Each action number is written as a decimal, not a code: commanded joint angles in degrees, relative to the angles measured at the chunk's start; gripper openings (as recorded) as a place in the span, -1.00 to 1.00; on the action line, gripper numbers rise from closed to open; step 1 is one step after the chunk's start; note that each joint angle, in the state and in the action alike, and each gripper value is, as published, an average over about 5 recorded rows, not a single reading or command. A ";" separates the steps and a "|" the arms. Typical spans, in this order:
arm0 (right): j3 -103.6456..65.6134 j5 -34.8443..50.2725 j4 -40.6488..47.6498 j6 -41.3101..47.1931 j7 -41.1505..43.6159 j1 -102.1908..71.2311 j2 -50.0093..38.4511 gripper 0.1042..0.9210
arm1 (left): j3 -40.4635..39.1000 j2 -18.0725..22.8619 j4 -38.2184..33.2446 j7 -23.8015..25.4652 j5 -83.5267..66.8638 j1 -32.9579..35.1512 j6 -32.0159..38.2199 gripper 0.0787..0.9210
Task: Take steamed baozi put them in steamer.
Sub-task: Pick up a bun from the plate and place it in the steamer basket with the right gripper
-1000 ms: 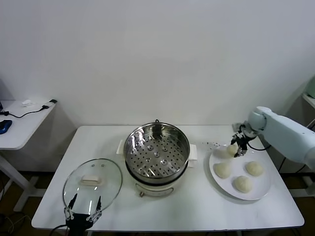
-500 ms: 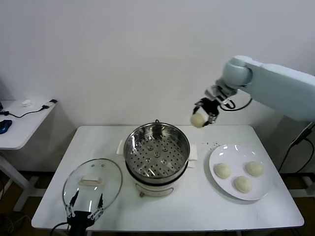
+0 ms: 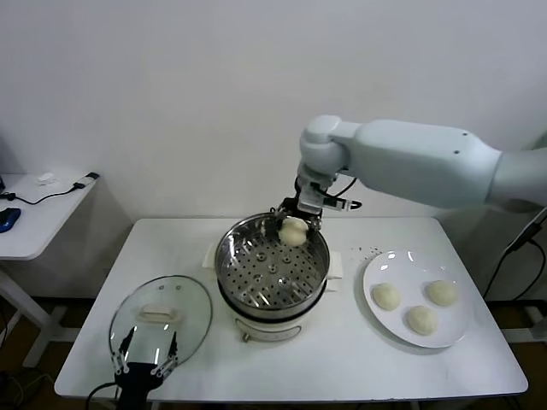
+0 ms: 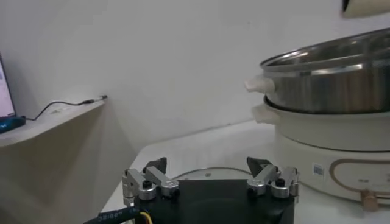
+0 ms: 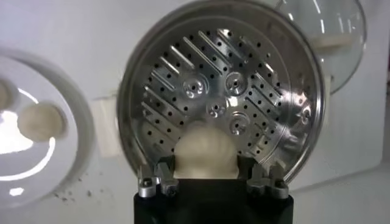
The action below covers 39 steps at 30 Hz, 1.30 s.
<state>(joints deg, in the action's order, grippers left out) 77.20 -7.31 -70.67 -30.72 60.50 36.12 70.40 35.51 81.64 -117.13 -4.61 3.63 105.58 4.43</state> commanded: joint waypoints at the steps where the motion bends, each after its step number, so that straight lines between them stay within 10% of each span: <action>1: -3.52 -11.25 11.60 -8.06 -3.34 -9.28 7.15 0.39 | 0.06 0.06 -0.01 0.02 0.09 -0.04 -0.05 0.77; 29: -5.47 -10.31 20.60 -11.04 -2.43 -11.19 11.79 0.45 | 0.27 0.03 0.51 -0.03 -0.39 -0.99 0.04 0.77; 39: -4.47 5.67 14.51 -8.61 0.42 -2.23 4.16 0.76 | 0.11 0.33 0.54 0.05 -0.20 -1.09 -0.12 0.77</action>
<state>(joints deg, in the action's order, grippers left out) 72.11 -12.89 -53.14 -40.34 58.62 28.02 79.11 35.63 81.96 -116.60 -4.59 3.37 104.49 4.33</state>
